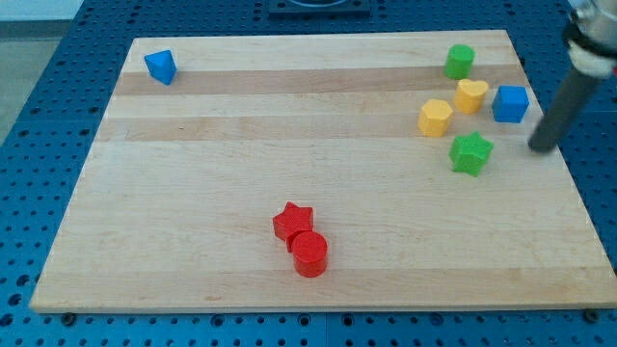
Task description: Move the blue cube to the top right of the red star
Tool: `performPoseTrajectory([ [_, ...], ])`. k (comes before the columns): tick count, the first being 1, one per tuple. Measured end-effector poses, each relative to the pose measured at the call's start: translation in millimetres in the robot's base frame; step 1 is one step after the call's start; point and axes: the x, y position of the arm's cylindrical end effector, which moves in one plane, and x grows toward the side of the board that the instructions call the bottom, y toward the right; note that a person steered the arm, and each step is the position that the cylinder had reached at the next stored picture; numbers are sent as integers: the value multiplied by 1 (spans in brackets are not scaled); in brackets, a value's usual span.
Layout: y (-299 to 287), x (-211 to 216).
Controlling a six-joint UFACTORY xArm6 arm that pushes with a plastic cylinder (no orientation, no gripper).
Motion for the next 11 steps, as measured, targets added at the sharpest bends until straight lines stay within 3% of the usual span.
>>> performPoseTrajectory([
  [1, 0, -27],
  [3, 1, -42],
  [4, 1, -86],
  [7, -41, -97],
  [8, -59, -96],
  [11, -146, -26],
])
